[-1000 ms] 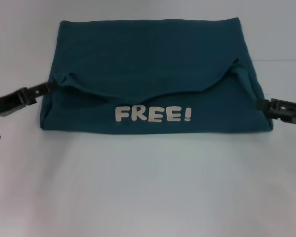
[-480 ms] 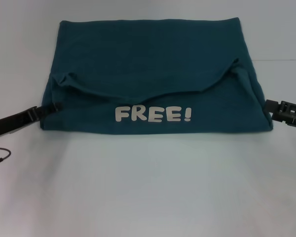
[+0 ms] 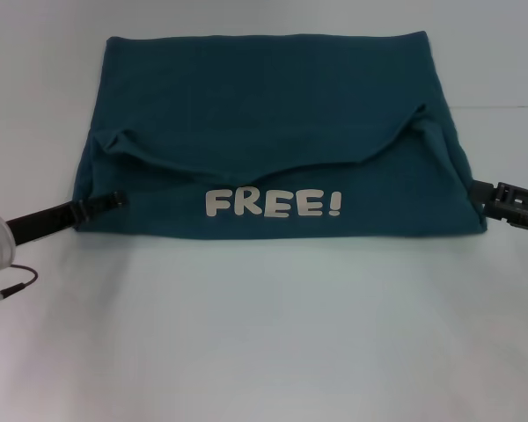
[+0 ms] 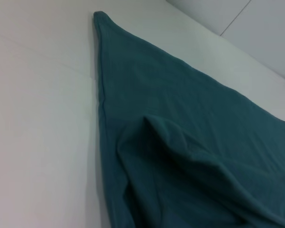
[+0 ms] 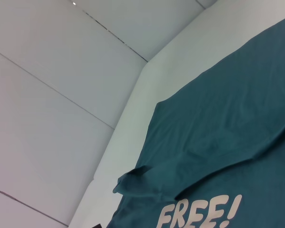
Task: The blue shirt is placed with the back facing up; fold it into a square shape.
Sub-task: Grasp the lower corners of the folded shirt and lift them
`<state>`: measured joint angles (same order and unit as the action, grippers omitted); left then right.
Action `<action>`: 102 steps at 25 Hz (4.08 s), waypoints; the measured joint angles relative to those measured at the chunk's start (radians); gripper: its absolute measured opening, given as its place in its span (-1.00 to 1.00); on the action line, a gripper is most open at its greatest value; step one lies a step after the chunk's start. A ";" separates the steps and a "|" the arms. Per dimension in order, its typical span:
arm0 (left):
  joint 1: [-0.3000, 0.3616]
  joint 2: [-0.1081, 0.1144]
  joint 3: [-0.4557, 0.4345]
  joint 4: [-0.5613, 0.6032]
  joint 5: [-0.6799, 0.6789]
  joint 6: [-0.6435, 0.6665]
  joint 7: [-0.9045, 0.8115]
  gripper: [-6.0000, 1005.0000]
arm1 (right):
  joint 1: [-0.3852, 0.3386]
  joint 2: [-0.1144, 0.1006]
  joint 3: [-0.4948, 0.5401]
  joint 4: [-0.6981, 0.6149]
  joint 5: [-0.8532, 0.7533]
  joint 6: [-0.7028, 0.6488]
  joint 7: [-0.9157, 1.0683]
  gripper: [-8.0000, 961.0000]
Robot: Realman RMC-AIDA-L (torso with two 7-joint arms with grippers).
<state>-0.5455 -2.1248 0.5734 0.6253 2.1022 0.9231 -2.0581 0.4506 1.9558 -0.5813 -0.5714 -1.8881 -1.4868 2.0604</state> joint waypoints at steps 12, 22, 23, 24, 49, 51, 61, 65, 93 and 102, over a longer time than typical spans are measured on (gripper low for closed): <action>-0.014 -0.006 0.069 0.004 0.013 -0.070 -0.046 0.79 | -0.009 0.000 0.007 0.001 0.005 -0.008 0.000 0.82; -0.007 -0.009 0.071 0.017 0.022 -0.072 -0.057 0.22 | -0.006 -0.001 0.011 0.001 0.006 -0.009 0.000 0.81; -0.007 -0.009 0.071 0.017 0.022 -0.072 -0.057 0.14 | -0.005 -0.002 0.011 0.001 0.006 -0.009 0.000 0.81; -0.007 -0.009 0.071 0.017 0.022 -0.072 -0.057 0.06 | -0.004 -0.002 0.011 0.001 0.005 -0.009 0.000 0.80; -0.041 0.038 0.060 0.076 0.024 0.132 -0.266 -0.95 | 0.133 -0.104 0.001 -0.140 -0.406 0.081 0.309 0.77; -0.049 0.040 0.061 0.079 0.024 0.141 -0.281 -0.95 | 0.174 -0.077 0.000 -0.133 -0.485 0.136 0.338 0.77; -0.060 0.047 0.061 0.078 0.024 0.130 -0.294 -0.95 | 0.246 -0.027 -0.037 -0.114 -0.567 0.255 0.353 0.75; -0.060 0.048 0.060 0.075 0.024 0.113 -0.294 -0.95 | 0.269 -0.024 -0.067 -0.074 -0.572 0.294 0.354 0.75; -0.051 0.045 0.060 0.073 0.021 0.095 -0.295 -0.95 | 0.290 0.018 -0.166 -0.007 -0.580 0.439 0.369 0.71; -0.051 0.045 0.060 0.073 0.022 0.094 -0.295 -0.95 | 0.289 0.014 -0.161 -0.009 -0.576 0.440 0.369 0.05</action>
<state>-0.5967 -2.0801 0.6336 0.6979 2.1241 1.0173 -2.3533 0.7394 1.9696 -0.7420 -0.5802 -2.4643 -1.0464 2.4298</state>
